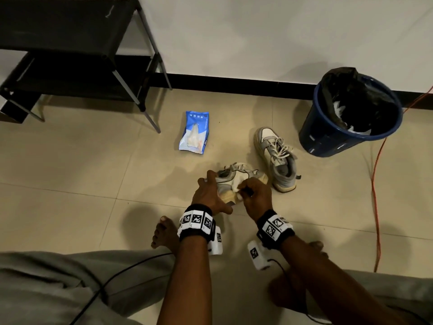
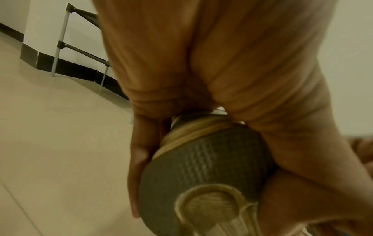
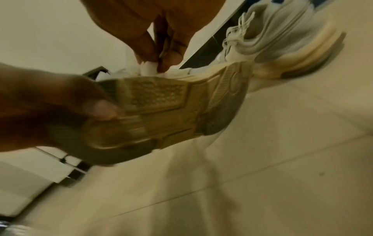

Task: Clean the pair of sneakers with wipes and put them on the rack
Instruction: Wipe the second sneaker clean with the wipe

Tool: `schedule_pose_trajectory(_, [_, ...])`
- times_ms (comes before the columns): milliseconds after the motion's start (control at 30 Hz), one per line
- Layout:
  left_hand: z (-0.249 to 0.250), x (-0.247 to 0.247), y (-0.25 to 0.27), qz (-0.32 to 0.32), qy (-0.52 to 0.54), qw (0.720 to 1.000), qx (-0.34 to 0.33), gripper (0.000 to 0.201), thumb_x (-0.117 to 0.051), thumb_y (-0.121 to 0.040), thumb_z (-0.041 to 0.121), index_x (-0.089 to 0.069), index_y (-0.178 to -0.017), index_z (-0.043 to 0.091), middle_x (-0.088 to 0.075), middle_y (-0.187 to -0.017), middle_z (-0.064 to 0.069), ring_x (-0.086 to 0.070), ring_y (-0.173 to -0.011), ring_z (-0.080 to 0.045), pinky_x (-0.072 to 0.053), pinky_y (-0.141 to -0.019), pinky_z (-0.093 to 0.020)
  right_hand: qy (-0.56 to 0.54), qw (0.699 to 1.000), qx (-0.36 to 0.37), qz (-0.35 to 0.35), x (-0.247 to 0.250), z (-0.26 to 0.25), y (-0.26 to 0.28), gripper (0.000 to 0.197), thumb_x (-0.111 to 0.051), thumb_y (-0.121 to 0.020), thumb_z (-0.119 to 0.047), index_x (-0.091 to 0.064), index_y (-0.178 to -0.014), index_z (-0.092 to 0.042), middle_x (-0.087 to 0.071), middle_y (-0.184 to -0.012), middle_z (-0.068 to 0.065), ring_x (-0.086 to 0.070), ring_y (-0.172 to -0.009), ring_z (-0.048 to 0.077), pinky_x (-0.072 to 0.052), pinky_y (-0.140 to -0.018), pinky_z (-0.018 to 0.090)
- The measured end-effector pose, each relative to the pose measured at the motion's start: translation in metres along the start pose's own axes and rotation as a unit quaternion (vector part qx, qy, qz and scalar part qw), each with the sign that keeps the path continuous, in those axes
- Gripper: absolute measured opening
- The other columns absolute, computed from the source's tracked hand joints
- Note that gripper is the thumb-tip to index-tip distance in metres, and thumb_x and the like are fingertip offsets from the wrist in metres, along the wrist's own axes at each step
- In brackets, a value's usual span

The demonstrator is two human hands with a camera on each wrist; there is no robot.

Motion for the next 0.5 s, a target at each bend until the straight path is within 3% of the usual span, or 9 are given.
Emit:
schedule_pose_trajectory(133, [0.007, 0.0, -0.001, 0.007, -0.007, 1.0, -0.014, 0.098, -0.087, -0.051, 0.04, -0.027, -0.126, 0.025, -0.039, -0.122, -0.01, -0.057, -0.103, -0.038, -0.052, -0.086, -0.041, 0.039, 0.991, -0.106, 0.076, 0.022, 0.043, -0.039, 0.02, -0.064, -0.068, 0.013, -0.067, -0.076, -0.005, -0.067, -0.078, 0.011, -0.063, -0.076, 0.025, -0.053, -0.07, 0.037])
schedule_pose_trajectory(167, [0.009, 0.001, -0.002, 0.009, -0.009, 1.0, -0.016, 0.099, -0.088, -0.05, 0.039, -0.027, -0.126, 0.026, -0.038, -0.122, -0.01, -0.058, -0.103, -0.038, -0.052, -0.086, -0.04, 0.027, 0.99, -0.109, 0.083, 0.019, 0.04, -0.037, 0.02, -0.064, -0.068, 0.013, -0.067, -0.077, -0.004, -0.067, -0.077, 0.009, -0.063, -0.075, 0.022, -0.053, -0.069, 0.036])
schedule_pose_trajectory(233, [0.007, 0.0, -0.003, 0.005, -0.004, 1.0, -0.01, 0.1, -0.09, -0.048, 0.036, -0.027, -0.125, 0.026, -0.039, -0.122, -0.01, -0.058, -0.103, -0.037, -0.052, -0.085, -0.04, -0.02, 0.995, -0.084, 0.054, 0.005, 0.018, -0.016, 0.02, -0.062, -0.07, 0.017, -0.067, -0.077, -0.002, -0.067, -0.073, 0.007, -0.061, -0.067, 0.007, -0.049, -0.065, 0.022])
schedule_pose_trajectory(300, [-0.001, 0.0, -0.005, 0.0, 0.001, 1.0, -0.001, 0.101, -0.091, -0.047, 0.033, -0.027, -0.125, 0.026, -0.039, -0.122, -0.011, -0.057, -0.105, -0.037, -0.052, -0.086, -0.04, -0.031, 0.998, -0.047, 0.011, -0.008, 0.001, 0.013, 0.023, -0.062, -0.072, 0.016, -0.068, -0.076, -0.006, -0.068, -0.074, 0.003, -0.062, -0.067, 0.003, -0.048, -0.064, 0.015])
schedule_pose_trajectory(400, [-0.013, -0.001, -0.003, -0.006, 0.015, 1.0, 0.016, 0.101, -0.091, -0.049, 0.036, -0.028, -0.127, 0.024, -0.041, -0.122, -0.011, -0.054, -0.109, -0.035, -0.051, -0.085, -0.038, 0.042, 0.999, 0.003, -0.014, -0.001, 0.014, 0.012, 0.024, -0.066, -0.071, 0.013, -0.069, -0.074, -0.01, -0.067, -0.074, 0.003, -0.063, -0.07, 0.019, -0.045, -0.065, 0.02])
schedule_pose_trajectory(500, [-0.016, -0.002, -0.004, -0.003, 0.039, 0.999, 0.021, 0.098, -0.09, -0.051, 0.038, -0.029, -0.127, 0.024, -0.042, -0.119, -0.008, -0.052, -0.109, -0.032, -0.049, -0.083, -0.037, 0.105, 0.994, -0.036, -0.009, 0.012, 0.037, -0.024, 0.013, -0.066, -0.071, 0.004, -0.069, -0.072, -0.009, -0.067, -0.075, 0.012, -0.063, -0.071, 0.032, -0.047, -0.065, 0.029])
Point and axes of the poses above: each hand's wrist, its own y-axis away from the middle knuckle, its own x-axis out of the back of the hand, z = x × y, the point moved 4 cm from there along -y, towards the middle knuckle
